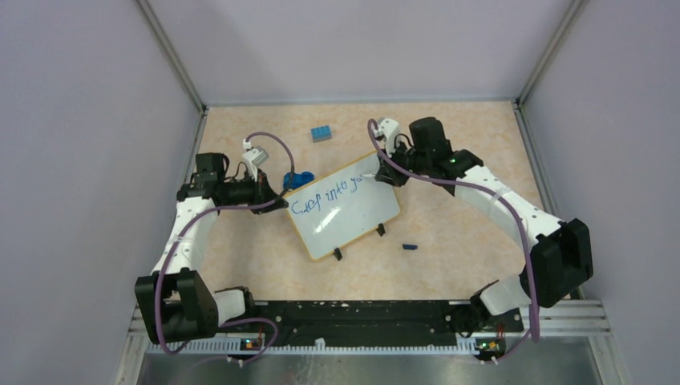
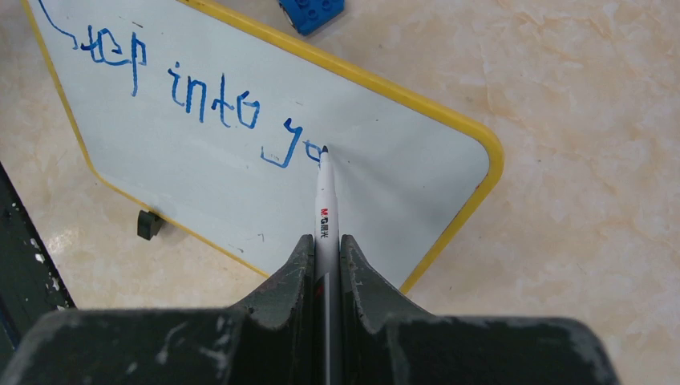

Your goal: Write a sentence on the whiteboard

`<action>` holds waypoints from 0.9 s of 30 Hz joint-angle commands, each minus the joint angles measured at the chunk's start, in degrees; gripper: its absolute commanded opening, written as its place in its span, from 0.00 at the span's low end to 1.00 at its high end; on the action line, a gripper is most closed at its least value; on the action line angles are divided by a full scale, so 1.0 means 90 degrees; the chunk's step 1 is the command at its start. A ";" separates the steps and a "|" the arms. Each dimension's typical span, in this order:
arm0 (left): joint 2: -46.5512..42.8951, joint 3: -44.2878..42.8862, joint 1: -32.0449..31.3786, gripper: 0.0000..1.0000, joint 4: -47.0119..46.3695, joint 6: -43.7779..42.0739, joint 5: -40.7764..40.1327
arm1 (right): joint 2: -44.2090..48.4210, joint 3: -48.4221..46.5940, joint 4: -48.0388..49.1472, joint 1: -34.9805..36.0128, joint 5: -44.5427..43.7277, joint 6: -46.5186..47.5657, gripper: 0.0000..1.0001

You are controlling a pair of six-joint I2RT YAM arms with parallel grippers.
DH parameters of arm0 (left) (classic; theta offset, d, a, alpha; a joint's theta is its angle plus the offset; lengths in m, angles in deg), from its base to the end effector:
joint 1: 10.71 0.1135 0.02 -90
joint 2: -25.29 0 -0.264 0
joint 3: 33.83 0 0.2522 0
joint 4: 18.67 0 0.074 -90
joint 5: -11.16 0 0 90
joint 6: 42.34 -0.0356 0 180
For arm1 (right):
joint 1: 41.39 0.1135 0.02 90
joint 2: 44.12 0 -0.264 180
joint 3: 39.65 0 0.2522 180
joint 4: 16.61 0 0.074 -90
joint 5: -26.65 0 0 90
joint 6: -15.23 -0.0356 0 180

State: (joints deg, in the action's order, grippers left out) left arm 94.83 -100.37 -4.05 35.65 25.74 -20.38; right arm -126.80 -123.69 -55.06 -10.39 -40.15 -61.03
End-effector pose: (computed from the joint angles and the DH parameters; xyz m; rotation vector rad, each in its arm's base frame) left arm 0.2316 -0.0035 0.2697 0.6396 2.0991 -1.0175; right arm 0.2702 0.1787 0.3170 -1.0518 1.9613 0.6146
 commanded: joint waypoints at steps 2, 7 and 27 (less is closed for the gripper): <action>-0.0012 0.0102 -0.0046 0.00 -0.0014 -0.0139 -0.0187 | -0.0081 -0.0209 0.0315 -0.0027 -0.0210 0.0024 0.00; 0.0015 0.0081 -0.0046 0.00 -0.0012 -0.0128 -0.0191 | -0.0096 -0.0188 0.0326 -0.0045 -0.0368 0.0031 0.00; 0.0021 0.0079 -0.0046 0.00 -0.0014 -0.0135 -0.0187 | 0.0075 0.0183 0.0141 -0.0105 -0.0172 0.0139 0.00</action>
State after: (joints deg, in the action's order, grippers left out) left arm 94.83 -100.37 -4.05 35.61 26.16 -20.42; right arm -127.43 -122.38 -55.17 -10.56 -41.77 -60.82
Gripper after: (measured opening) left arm 0.128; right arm 0.095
